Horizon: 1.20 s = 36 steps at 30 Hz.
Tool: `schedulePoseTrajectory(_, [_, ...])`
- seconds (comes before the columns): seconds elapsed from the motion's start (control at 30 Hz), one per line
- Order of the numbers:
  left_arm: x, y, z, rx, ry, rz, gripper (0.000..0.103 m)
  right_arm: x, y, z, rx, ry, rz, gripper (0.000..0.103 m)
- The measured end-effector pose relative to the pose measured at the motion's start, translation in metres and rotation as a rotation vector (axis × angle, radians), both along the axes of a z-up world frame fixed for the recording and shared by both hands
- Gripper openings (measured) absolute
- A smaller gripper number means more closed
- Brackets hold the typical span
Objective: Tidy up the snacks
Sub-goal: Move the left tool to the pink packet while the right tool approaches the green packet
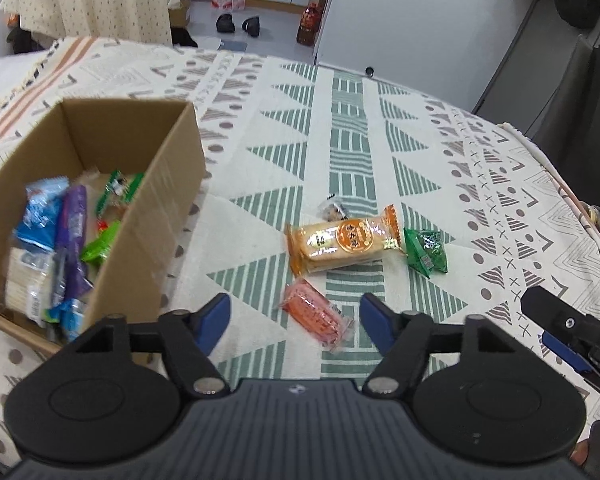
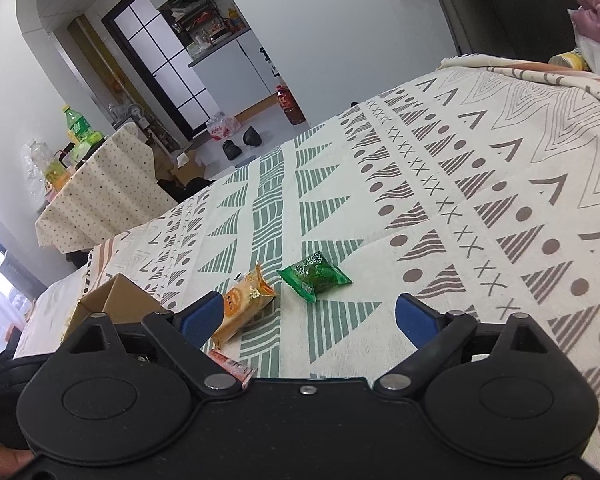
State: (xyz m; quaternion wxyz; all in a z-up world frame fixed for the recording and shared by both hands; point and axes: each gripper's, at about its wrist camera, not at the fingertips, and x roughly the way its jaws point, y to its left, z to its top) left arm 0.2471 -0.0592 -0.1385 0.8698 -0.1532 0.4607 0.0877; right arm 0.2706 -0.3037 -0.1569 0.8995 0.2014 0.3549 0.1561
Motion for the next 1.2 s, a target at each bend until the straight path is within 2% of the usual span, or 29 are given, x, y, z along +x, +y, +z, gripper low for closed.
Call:
schedulePoseTrajectory(0.23, [0.013,-0.005,-0.017,-0.022,0.025,0.02,0.056,0.017,0.001,-0.01,0.012,0.013,0.007,0.09])
schedulePoseTrajectory(0.7, [0.035,-0.011,-0.056,-0.061,0.116,0.071,0.049,0.045,0.006,-0.029,0.014,0.042,0.008,0.087])
schedulePoseTrajectory(0.77, [0.037,-0.012,-0.057,-0.041,0.105,0.073,0.043,0.047,0.007,-0.032,0.013,0.048,0.01,0.086])
schedulePoseTrajectory(0.83, [0.04,-0.01,-0.057,-0.041,0.103,0.078,0.032,0.049,0.009,-0.035,0.01,0.053,0.015,0.086])
schedulePoseTrajectory(0.93, [0.042,-0.007,-0.055,-0.025,0.097,0.092,0.024,0.052,0.014,-0.038,-0.003,0.059,0.025,0.084])
schedulePoseTrajectory(1.03, [0.041,-0.004,-0.052,-0.017,0.087,0.107,0.018,0.057,0.016,-0.042,-0.009,0.064,0.026,0.084])
schedulePoseTrajectory(1.2, [0.038,0.003,-0.045,-0.007,0.065,0.119,0.015,0.069,0.023,-0.045,-0.028,0.062,0.038,0.079])
